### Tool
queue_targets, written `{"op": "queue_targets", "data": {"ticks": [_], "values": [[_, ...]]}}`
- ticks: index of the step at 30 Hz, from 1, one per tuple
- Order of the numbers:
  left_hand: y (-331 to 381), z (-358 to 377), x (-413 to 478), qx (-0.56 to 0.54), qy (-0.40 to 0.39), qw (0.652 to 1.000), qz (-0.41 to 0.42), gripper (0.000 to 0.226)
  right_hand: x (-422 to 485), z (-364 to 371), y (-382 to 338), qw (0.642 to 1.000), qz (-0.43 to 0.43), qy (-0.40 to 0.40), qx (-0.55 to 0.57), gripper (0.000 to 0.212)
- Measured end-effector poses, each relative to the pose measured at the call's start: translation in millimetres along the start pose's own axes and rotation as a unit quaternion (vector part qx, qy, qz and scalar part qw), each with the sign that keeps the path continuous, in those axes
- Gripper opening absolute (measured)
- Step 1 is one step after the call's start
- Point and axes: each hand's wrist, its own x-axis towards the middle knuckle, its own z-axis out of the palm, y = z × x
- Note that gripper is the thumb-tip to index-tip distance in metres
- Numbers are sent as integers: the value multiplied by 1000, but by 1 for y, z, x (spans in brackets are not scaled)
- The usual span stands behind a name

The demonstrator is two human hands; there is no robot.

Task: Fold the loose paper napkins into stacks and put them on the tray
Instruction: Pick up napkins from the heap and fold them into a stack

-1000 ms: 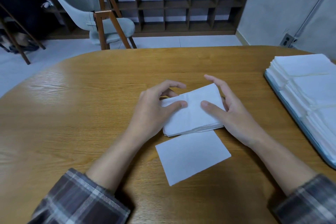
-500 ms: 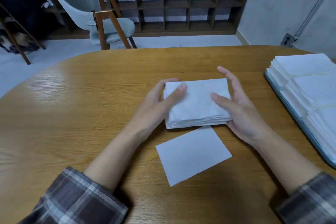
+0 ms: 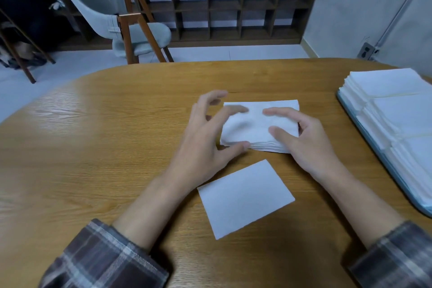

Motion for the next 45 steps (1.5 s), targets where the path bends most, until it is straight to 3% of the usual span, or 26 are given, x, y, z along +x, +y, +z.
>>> {"op": "queue_targets", "data": {"ticks": [3, 5, 9, 12, 15, 22, 26, 29, 32, 34, 40, 43, 45], "values": [[-1, 0, 0, -65, -142, 988, 3, 36, 2, -3, 4, 999, -3, 17, -26, 33], [-3, 5, -1, -53, -214, 975, -4, 30, 1, -3, 3, 999, -3, 17, -29, 33], [-3, 7, -1, -85, -214, 973, -2, 4, 1, -2, 4, 1000, -3, 12, -24, 33], [-4, 6, -2, -79, -222, 972, 6, 4, 0, 0, 3, 1000, -3, 10, -24, 32], [-5, 7, -2, -71, -228, 971, 5, 22, -1, 0, 3, 1000, -2, 7, -27, 32], [-3, 8, -4, -88, -206, 975, 14, 6, 0, 2, 4, 1000, 4, 5, -25, 27], [4, -1, -2, -128, -146, 981, -2, 4, -1, 2, -3, 1000, 15, 0, 13, 17], [7, -5, 0, -154, -85, 984, -32, 4, -5, 2, -6, 995, 47, -44, 79, 38], [6, -6, 2, -169, -35, 984, -51, 13, -8, 5, -10, 982, 58, -107, 142, 44], [6, -5, 3, -182, -28, 981, -66, 19, -10, 8, -11, 983, 34, -130, 127, 27], [0, -8, 6, -218, -38, 964, -145, 40, -8, 9, -9, 992, 25, -95, 83, 28], [-7, -13, 10, -247, -29, 949, -192, 44, -8, 8, -14, 992, 48, -84, 86, 11], [-8, -15, 11, -264, -14, 944, -196, 44, -8, 9, -16, 991, 51, -91, 85, 31]]}}
